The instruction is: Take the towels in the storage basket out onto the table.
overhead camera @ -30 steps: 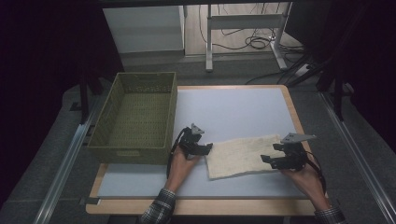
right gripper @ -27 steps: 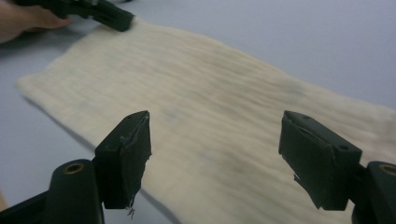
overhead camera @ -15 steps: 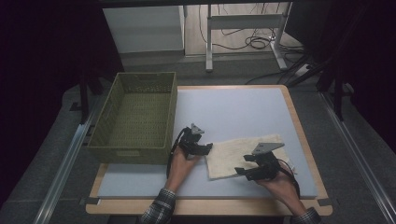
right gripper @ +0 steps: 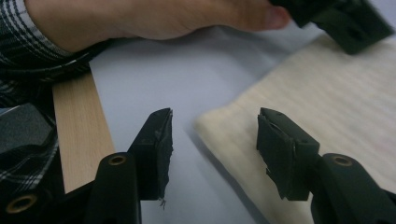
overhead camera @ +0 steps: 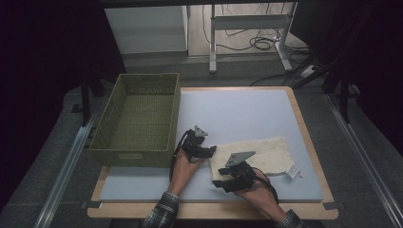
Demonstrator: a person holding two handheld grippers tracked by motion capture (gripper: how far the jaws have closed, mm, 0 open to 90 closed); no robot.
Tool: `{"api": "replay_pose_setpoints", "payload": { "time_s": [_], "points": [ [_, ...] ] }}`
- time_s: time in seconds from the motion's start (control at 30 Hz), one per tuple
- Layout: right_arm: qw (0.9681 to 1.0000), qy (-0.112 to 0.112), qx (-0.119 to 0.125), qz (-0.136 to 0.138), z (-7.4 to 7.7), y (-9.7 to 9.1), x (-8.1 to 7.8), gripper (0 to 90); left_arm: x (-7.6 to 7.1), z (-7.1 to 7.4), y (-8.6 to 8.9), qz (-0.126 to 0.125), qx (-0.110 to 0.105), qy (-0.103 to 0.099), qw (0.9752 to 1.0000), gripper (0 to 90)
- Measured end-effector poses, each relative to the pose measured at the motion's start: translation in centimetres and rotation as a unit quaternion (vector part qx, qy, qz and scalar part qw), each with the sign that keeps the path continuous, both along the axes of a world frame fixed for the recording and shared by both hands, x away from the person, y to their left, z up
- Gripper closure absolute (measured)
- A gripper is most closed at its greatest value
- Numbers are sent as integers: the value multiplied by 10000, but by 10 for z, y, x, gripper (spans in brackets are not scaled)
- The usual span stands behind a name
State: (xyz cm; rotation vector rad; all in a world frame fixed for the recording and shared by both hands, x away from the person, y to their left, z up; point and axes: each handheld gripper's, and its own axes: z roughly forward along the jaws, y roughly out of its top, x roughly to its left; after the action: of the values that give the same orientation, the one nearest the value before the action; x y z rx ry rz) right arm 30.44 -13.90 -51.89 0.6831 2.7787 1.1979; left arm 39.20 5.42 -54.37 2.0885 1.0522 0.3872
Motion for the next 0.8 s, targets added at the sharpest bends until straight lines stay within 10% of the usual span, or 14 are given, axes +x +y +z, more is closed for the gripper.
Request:
{"api": "replay_pose_setpoints", "payload": {
  "time_s": [0.4, 0.8],
  "points": [
    [9950, -701, -703, -74, -8, 20, -6, 719, -1, 0, -1, 24, 7, -50, 10000, 324],
    [9990, -247, -373, -73, -8, 10, 8, 855, -5, 2, -1, -385, -422, 226, 9981, 861]
  ]
}}
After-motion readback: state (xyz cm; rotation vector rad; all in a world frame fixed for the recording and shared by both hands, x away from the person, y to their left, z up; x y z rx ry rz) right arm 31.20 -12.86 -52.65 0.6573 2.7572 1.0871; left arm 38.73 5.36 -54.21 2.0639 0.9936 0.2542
